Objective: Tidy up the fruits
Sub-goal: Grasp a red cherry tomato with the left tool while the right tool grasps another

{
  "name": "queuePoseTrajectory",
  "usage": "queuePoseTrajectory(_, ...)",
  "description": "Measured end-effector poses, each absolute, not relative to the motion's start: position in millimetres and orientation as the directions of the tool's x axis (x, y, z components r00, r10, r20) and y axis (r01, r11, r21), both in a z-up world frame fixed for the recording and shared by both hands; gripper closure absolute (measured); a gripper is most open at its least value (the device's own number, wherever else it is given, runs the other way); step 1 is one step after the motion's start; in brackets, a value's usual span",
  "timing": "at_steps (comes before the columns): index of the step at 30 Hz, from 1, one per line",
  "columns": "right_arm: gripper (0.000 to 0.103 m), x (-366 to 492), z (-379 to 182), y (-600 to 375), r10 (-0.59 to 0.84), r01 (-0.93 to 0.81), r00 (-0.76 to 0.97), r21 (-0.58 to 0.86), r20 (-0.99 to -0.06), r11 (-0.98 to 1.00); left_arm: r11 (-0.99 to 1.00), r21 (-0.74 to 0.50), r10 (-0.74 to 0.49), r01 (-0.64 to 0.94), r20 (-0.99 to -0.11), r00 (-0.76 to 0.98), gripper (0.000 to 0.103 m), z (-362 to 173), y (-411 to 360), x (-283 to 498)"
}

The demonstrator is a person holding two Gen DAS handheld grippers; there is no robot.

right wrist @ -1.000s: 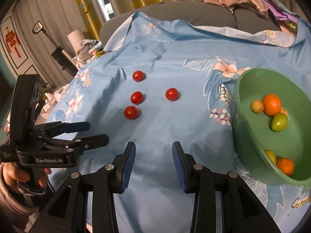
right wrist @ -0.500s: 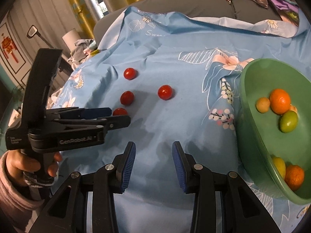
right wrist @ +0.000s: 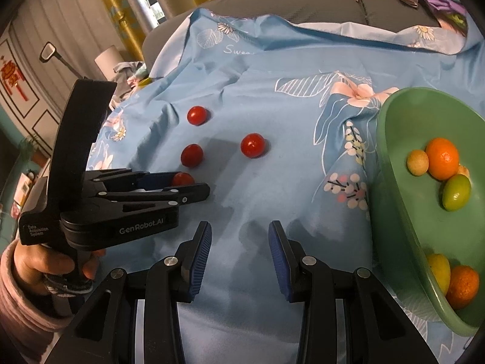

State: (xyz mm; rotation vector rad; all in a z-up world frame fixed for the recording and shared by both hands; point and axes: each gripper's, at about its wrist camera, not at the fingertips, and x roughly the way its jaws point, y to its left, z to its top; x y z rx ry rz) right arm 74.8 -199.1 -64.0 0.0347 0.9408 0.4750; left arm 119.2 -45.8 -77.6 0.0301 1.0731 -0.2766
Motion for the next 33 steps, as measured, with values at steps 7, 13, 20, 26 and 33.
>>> queuePoseTrajectory(7,0.064,79,-65,-197,0.404,-0.381,0.487,0.227,-0.775,0.896,0.964,-0.102,-0.21,0.246,-0.86,0.464,0.074,-78,-40,117)
queuePoseTrajectory(13,0.064,90,-66,-190,0.389,-0.379,0.477,0.215,-0.789,0.9,0.97,-0.133,-0.218,0.202,-0.847,0.486,0.074,-71,-19,112)
queuePoseTrajectory(20,0.064,121,-64,-171,0.354,-0.375,0.491,0.174,-0.796,0.911,0.973,-0.175,-0.229,0.151,-0.821,0.523,0.074,-60,8,104)
queuePoseTrajectory(26,0.064,153,-69,-157,0.297,-0.345,0.507,0.125,-0.809,0.93,0.97,-0.204,-0.243,0.133,-0.817,0.522,0.074,-62,20,102)
queuePoseTrajectory(33,0.063,176,-81,-148,0.256,-0.321,0.481,0.104,-0.839,0.941,0.967,-0.221,-0.253,0.125,-0.818,0.517,0.074,-66,30,102)
